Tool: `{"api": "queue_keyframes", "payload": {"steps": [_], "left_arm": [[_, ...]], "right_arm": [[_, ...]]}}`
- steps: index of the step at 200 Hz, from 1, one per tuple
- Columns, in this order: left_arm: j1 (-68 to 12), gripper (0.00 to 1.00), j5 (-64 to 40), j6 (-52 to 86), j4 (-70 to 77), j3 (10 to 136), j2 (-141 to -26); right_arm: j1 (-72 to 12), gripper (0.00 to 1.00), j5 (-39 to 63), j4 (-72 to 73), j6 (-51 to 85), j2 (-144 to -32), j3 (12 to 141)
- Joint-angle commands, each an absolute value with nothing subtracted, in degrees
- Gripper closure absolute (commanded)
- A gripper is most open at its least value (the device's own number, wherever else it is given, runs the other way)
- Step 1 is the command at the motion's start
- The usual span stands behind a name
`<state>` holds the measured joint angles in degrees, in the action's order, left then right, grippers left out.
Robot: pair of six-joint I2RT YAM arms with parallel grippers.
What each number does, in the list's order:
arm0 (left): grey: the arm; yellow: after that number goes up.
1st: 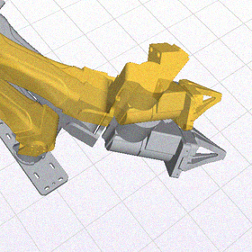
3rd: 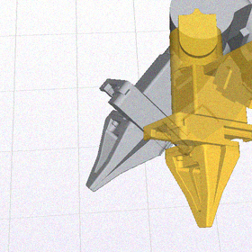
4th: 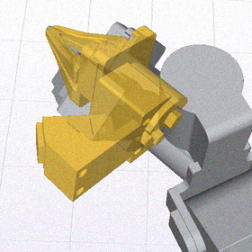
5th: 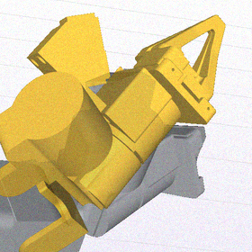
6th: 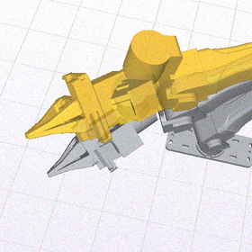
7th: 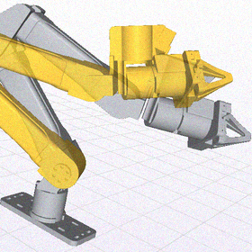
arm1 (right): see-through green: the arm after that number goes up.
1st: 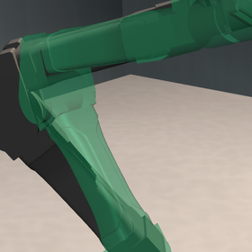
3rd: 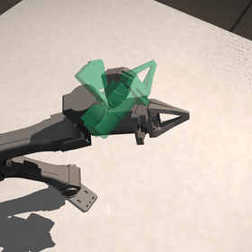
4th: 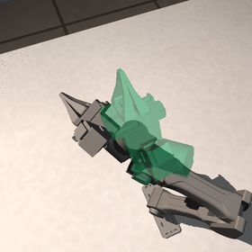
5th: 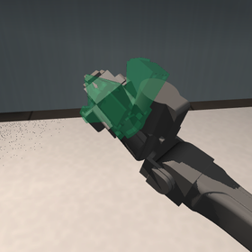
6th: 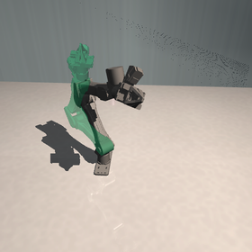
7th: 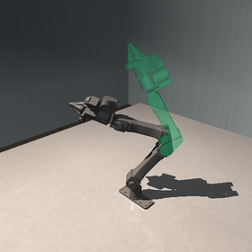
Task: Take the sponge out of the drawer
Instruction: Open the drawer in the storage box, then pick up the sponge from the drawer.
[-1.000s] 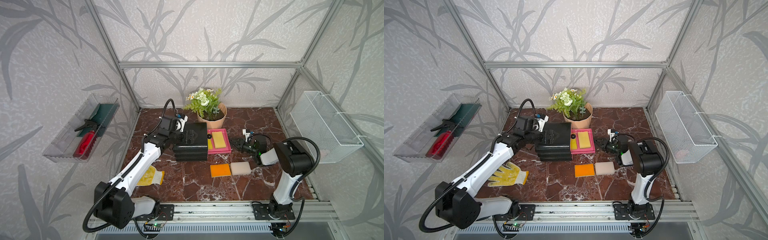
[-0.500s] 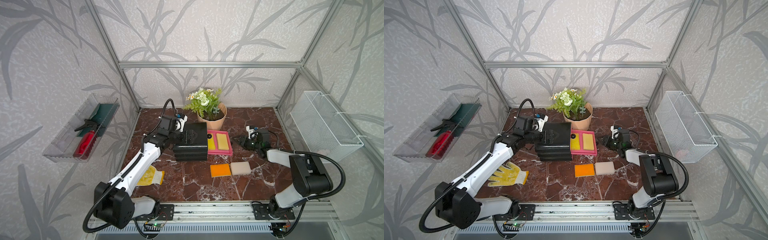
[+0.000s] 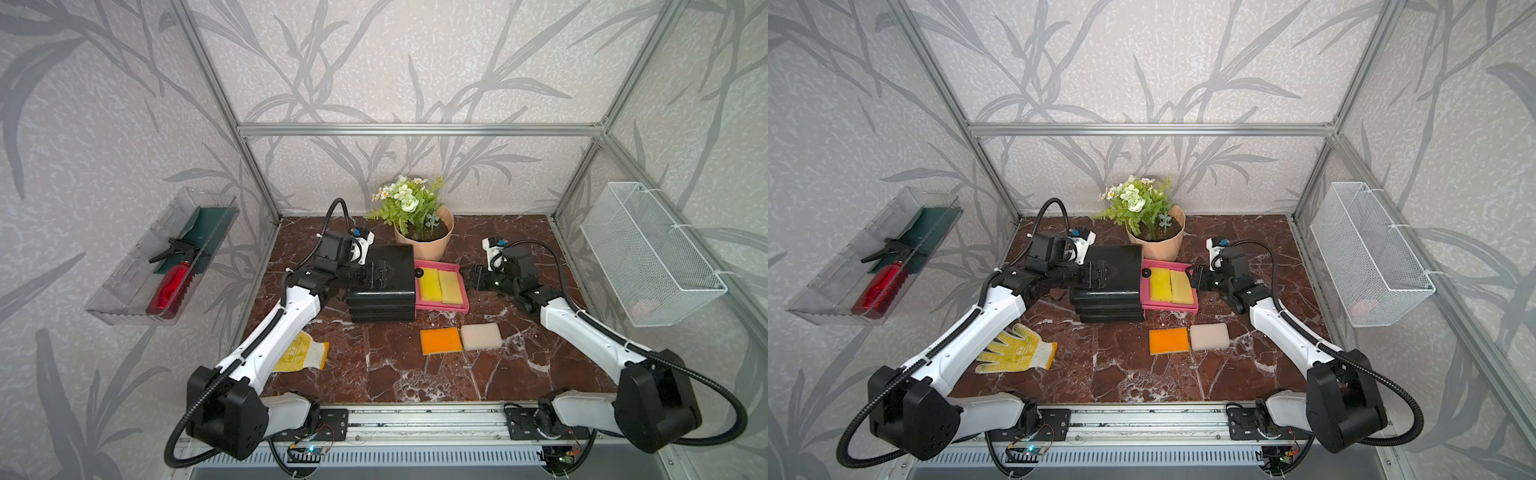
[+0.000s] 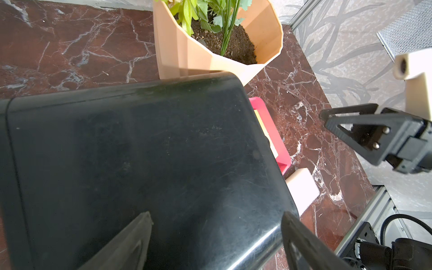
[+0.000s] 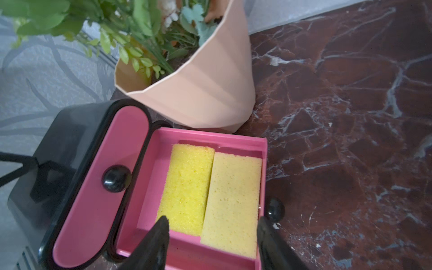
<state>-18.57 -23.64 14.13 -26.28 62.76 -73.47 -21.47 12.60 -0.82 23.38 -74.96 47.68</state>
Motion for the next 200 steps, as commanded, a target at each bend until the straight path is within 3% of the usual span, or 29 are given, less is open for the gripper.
{"api": "queue_keyframes", "payload": {"steps": [1, 105, 200], "left_arm": [[-18.2, 0.13, -23.6, 14.5, -31.5, 61.8, -72.8], [-18.2, 0.13, -23.8, 14.8, -31.4, 61.5, -71.8], [-18.2, 0.13, -23.7, 14.7, -31.5, 61.5, -71.3]], "right_arm": [[-24.9, 0.40, 5.7, -5.5, 19.2, -76.9, 47.9], [-33.8, 0.46, 6.2, -1.7, 20.2, -90.1, 54.4], [-34.2, 0.47, 10.1, -0.3, 21.7, -97.2, 57.5]]}}
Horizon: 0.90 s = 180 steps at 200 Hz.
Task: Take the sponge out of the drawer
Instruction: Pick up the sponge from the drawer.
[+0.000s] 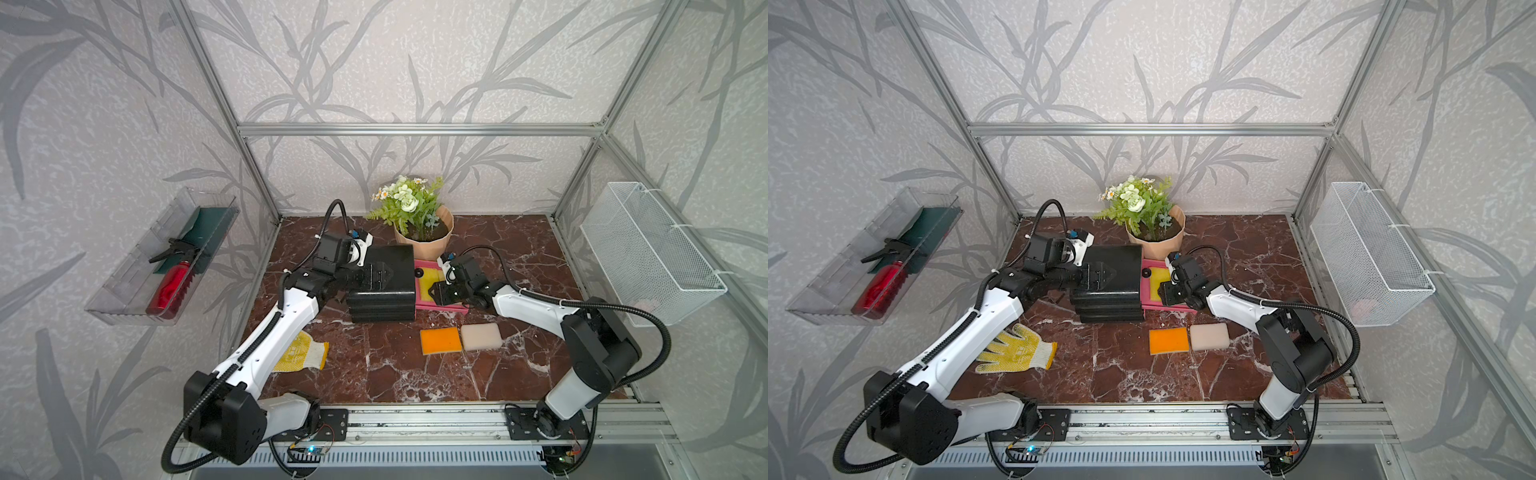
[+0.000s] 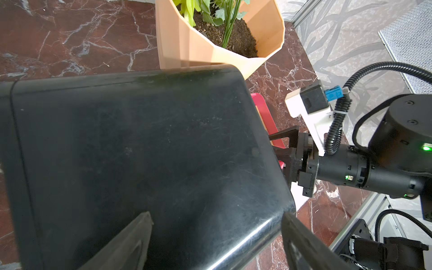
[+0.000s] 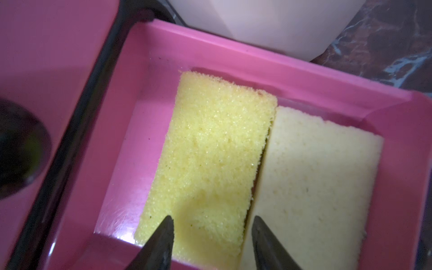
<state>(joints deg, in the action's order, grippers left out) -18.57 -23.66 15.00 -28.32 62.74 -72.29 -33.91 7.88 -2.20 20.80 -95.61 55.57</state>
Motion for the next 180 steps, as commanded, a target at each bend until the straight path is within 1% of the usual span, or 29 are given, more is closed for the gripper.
{"api": "queue_keyframes", "payload": {"steps": [1, 17, 94, 98, 128, 180], "left_arm": [[-18.2, 0.13, -23.7, 14.7, -31.5, 61.5, -71.2], [-18.1, 0.13, -23.6, 14.7, -31.5, 61.5, -71.2], [-17.9, 0.13, -24.0, 14.7, -31.4, 61.5, -71.3], [-17.9, 0.13, -24.0, 14.7, -31.4, 61.5, -71.3], [-17.9, 0.13, -24.0, 14.7, -31.4, 61.5, -71.0], [-17.8, 0.13, -24.3, 14.7, -31.3, 61.6, -70.8]], "right_arm": [[-34.1, 0.47, 10.3, -0.2, 21.6, -97.2, 57.5], [-34.3, 0.47, 12.5, 1.0, 21.7, -97.5, 57.6], [-35.9, 0.45, 11.1, -2.2, 20.4, -97.5, 60.6], [-35.9, 0.44, 11.1, -2.1, 20.6, -99.0, 60.5], [-35.9, 0.45, 11.3, -1.8, 21.3, -100.5, 60.5], [-35.8, 0.40, 10.8, -0.1, 21.3, -98.1, 58.5]]}}
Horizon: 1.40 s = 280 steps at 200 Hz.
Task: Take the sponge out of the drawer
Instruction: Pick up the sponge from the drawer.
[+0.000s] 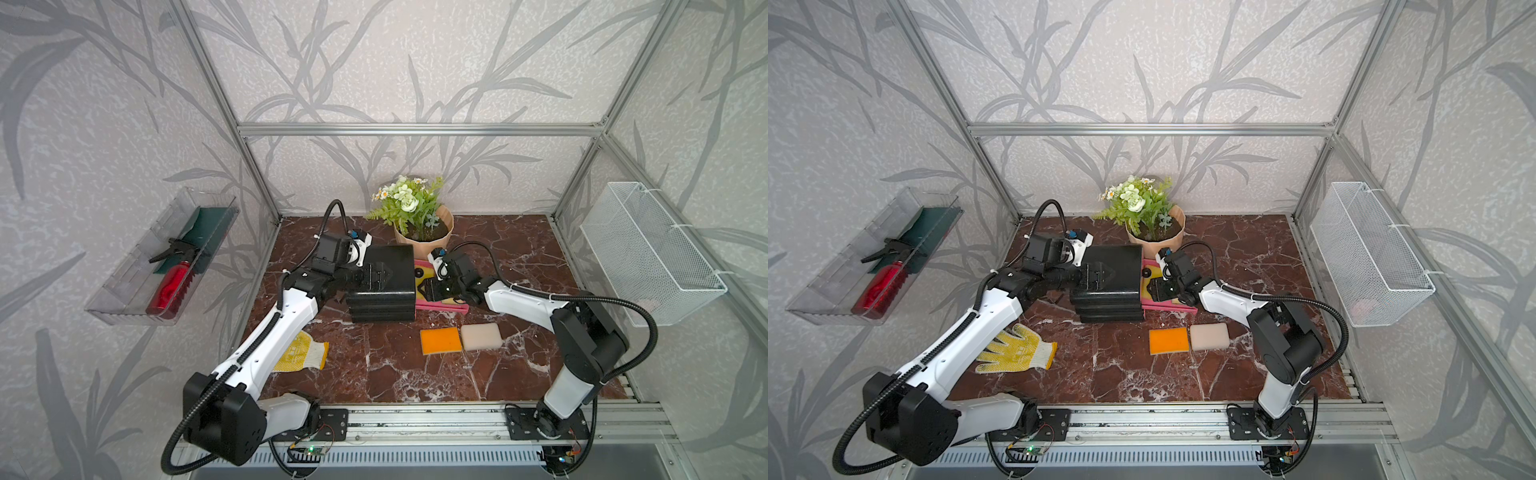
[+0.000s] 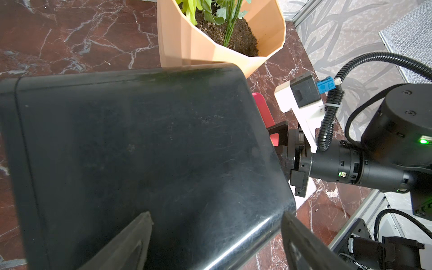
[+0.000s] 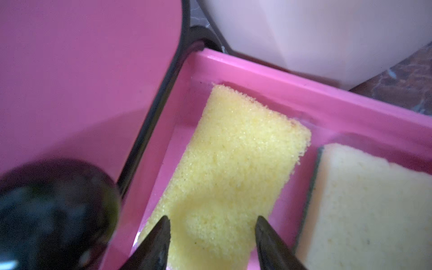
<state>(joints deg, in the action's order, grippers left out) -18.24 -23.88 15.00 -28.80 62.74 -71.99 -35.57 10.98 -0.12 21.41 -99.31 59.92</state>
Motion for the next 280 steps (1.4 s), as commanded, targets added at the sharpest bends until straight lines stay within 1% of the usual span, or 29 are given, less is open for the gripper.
{"api": "queue_keyframes", "payload": {"steps": [1, 68, 85, 114, 135, 151, 161, 189, 207, 216, 222, 245, 264, 273, 280], "left_arm": [[-17.8, 0.14, -24.3, 14.7, -31.3, 61.6, -70.8], [-17.6, 0.13, -24.6, 14.9, -31.2, 61.5, -70.7], [-17.6, 0.13, -24.6, 14.9, -31.2, 61.5, -70.5], [-17.6, 0.13, -24.6, 14.9, -31.2, 61.5, -70.3], [-17.6, 0.13, -24.7, 14.9, -31.2, 61.5, -70.4], [-17.7, 0.14, -24.7, 15.0, -31.2, 61.4, -70.2], [-17.6, 0.13, -24.7, 14.9, -31.2, 61.5, -70.1], [-17.6, 0.14, -24.7, 15.0, -31.2, 61.3, -70.2], [-17.6, 0.14, -24.8, 15.0, -31.1, 61.3, -70.3], [-17.6, 0.14, -24.8, 15.0, -31.2, 61.4, -70.3], [-17.6, 0.14, -24.8, 15.0, -31.1, 61.4, -70.3], [-17.6, 0.14, -24.8, 14.9, -31.1, 61.4, -70.2], [-17.6, 0.14, -24.9, 15.1, -31.0, 61.3, -70.2], [-17.6, 0.14, -24.9, 15.0, -31.0, 61.4, -70.2], [-17.6, 0.14, -24.9, 15.0, -31.0, 61.4, -70.2]], "right_arm": [[-35.8, 0.40, 10.8, 0.0, 21.3, -98.1, 58.4], [-35.5, 0.38, 11.1, 2.0, 20.4, -92.2, 55.4], [-35.0, 0.39, 11.7, 1.1, 21.4, -93.2, 55.8], [-34.8, 0.43, 11.2, -0.7, 23.0, -95.5, 57.1], [-34.8, 0.45, 11.1, -0.1, 23.8, -96.8, 57.4], [-34.8, 0.45, 11.3, -0.1, 24.3, -97.5, 57.8], [-34.8, 0.45, 11.7, -0.3, 24.4, -99.9, 58.3], [-34.7, 0.43, 13.8, 1.7, 26.0, -102.5, 58.4], [-34.7, 0.44, 14.8, 3.7, 26.8, -103.5, 58.0], [-34.7, 0.48, 14.6, 4.1, 27.1, -103.6, 57.8], [-34.7, 0.53, 14.2, 4.2, 27.2, -103.6, 57.7], [-34.8, 0.79, 12.7, 4.7, 27.3, -102.8, 56.8], [-34.7, 0.94, 11.3, 5.0, 27.0, -101.0, 55.8], [-34.8, 1.00, 10.4, 4.8, 26.7, -99.7, 55.4], [-34.7, 1.00, 9.5, 4.3, 26.4, -98.6, 55.0]]}}
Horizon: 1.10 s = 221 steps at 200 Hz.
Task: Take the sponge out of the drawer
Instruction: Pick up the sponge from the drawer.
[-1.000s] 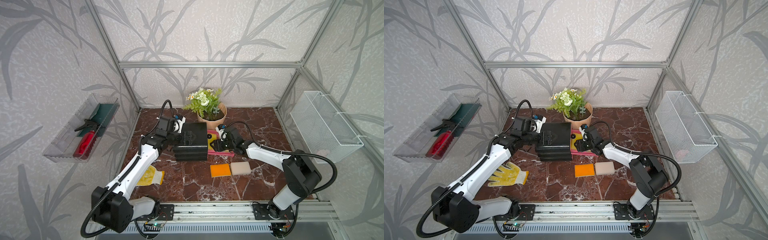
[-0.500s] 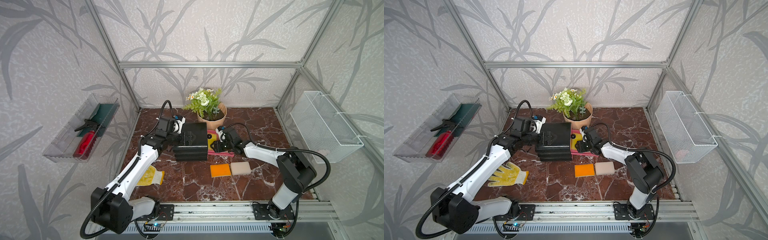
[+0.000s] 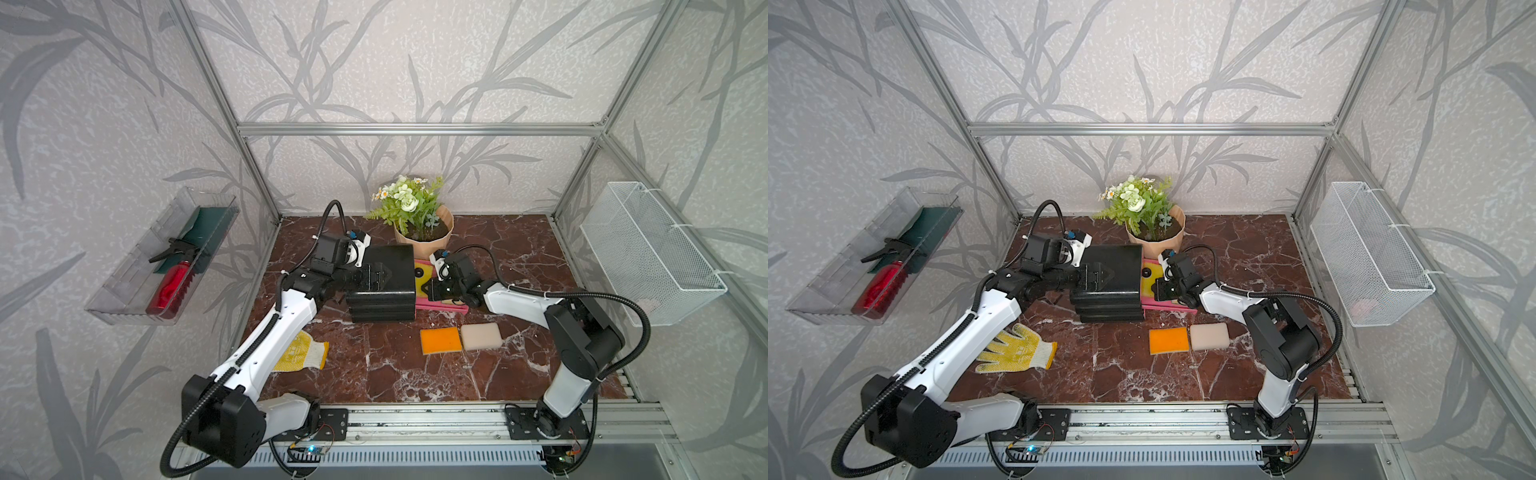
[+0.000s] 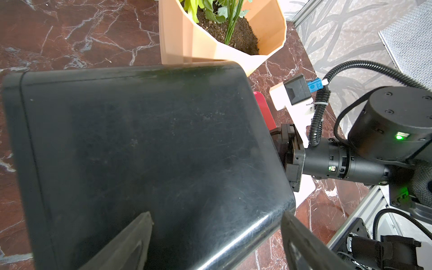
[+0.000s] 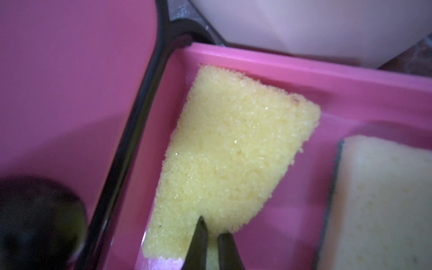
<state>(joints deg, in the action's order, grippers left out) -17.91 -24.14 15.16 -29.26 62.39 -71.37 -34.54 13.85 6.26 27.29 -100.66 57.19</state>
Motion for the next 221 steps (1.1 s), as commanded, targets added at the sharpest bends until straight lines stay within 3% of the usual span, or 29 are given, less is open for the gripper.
{"api": "queue_keyframes", "payload": {"steps": [1, 62, 105, 152, 221], "left_arm": [[-17.6, 0.14, -24.9, 15.1, -31.0, 61.4, -70.2], [-17.1, 0.13, -24.9, 14.8, -31.0, 61.4, -69.2], [-20.3, 0.14, -26.6, 11.7, -34.7, 66.0, -68.1], [-29.5, 0.14, -26.9, 7.6, -44.3, 75.9, -71.1], [-41.6, 0.20, -26.3, 1.8, -54.5, 85.1, -79.8]], "right_arm": [[-34.7, 1.00, 9.4, 4.2, 26.3, -98.5, 55.0], [-33.9, 1.00, 1.0, -6.9, 18.8, -84.5, 53.8], [-33.1, 1.00, 1.3, -17.8, 9.2, -73.0, 53.3], [-33.1, 1.00, 17.7, -27.9, -0.6, -62.2, 55.0], [-38.6, 0.98, 28.9, -34.4, -8.2, -56.9, 55.7]]}}
